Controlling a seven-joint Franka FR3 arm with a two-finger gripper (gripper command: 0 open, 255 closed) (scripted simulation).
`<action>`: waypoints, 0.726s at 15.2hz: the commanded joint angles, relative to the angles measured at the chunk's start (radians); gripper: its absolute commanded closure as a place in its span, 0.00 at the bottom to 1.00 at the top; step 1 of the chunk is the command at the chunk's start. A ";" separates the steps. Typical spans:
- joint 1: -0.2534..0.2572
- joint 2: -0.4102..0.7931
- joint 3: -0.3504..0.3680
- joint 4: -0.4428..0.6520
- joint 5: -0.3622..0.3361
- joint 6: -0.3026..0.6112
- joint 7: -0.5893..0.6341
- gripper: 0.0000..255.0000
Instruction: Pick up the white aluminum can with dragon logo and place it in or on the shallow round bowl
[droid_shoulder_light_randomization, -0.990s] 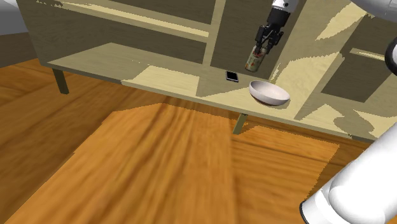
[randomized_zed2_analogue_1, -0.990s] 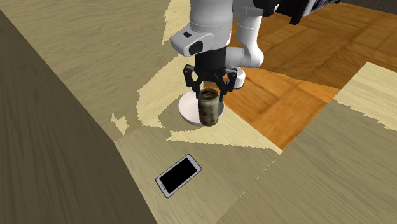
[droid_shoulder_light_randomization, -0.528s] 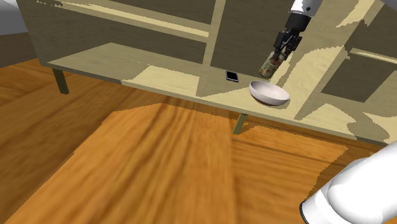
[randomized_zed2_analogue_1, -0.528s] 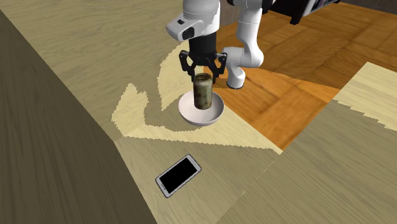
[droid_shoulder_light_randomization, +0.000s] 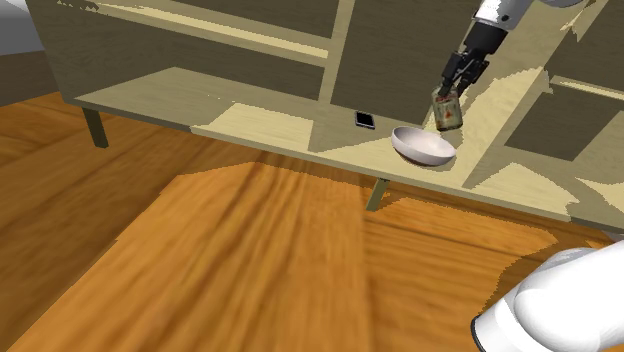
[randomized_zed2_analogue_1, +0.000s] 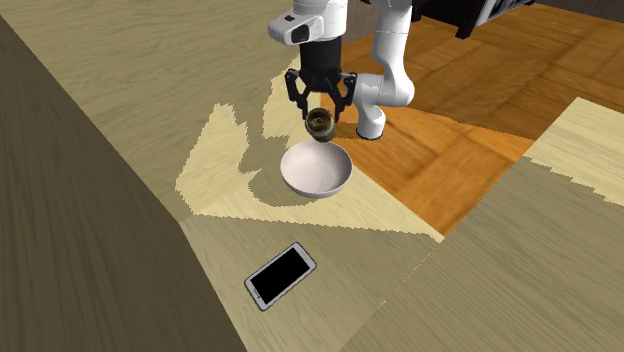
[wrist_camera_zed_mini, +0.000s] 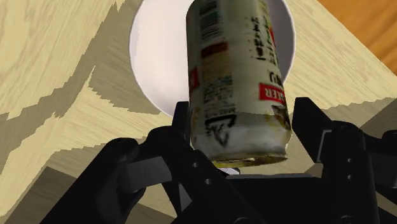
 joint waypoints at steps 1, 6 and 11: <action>-0.003 -0.012 -0.004 -0.027 0.000 0.047 -0.001 1.00; -0.008 -0.032 -0.002 -0.115 -0.005 0.115 -0.001 1.00; -0.012 -0.047 -0.002 -0.196 -0.009 0.182 -0.003 1.00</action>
